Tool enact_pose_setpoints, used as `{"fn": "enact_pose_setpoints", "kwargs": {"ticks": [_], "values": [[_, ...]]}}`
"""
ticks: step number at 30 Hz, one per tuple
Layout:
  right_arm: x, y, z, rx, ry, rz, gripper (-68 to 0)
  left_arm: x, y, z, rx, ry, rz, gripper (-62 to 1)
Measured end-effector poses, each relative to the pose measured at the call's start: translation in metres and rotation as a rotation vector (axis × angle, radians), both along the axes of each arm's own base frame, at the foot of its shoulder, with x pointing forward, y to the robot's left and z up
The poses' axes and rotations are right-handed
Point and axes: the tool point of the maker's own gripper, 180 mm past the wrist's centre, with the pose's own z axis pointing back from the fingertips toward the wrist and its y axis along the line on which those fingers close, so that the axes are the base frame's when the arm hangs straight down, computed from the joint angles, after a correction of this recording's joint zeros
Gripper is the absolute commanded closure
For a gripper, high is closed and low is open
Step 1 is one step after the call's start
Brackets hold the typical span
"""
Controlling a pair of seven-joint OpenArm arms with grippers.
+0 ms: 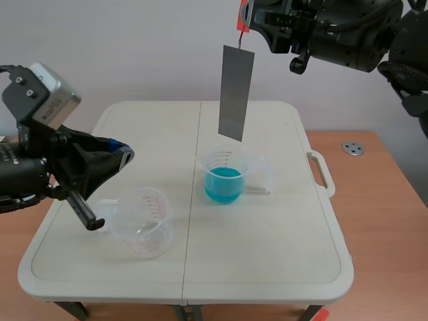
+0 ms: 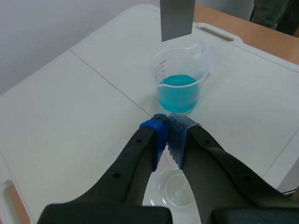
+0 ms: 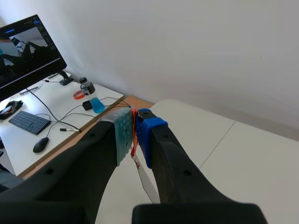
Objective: Hold the metal plate by the orange handle, dip it into the blue solution, take it out and point at it, then put the plate back in the beaker on the left.
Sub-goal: 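Move the plate over the blue solution, then point at the plate with the left hand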
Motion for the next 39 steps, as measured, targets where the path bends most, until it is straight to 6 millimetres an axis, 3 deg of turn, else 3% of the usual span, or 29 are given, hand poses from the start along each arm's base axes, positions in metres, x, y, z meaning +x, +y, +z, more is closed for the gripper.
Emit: {"fn": "enact_pose_setpoints", "kwargs": {"ticks": [5,17,24,31,39], "values": [[0.004,-0.001,-0.004,-0.004,0.008,0.004,-1.5,0.021,-0.005,-0.013,-0.018,0.014,0.023,-1.8],[0.003,0.001,-0.003,-0.004,0.003,0.012,-1.5,0.065,-0.043,-0.034,-0.044,0.038,0.008,-1.8],[0.002,0.003,-0.004,-0.007,0.005,0.018,-1.5,0.091,-0.052,-0.044,-0.036,0.055,0.03,-1.8],[0.001,0.005,-0.003,0.013,0.01,0.029,-1.5,0.105,-0.056,-0.054,-0.018,0.07,0.034,-1.8],[0.001,0.005,-0.004,0.007,0.016,0.031,-1.5,0.104,-0.067,-0.058,-0.03,0.089,-0.007,-1.8]]}}
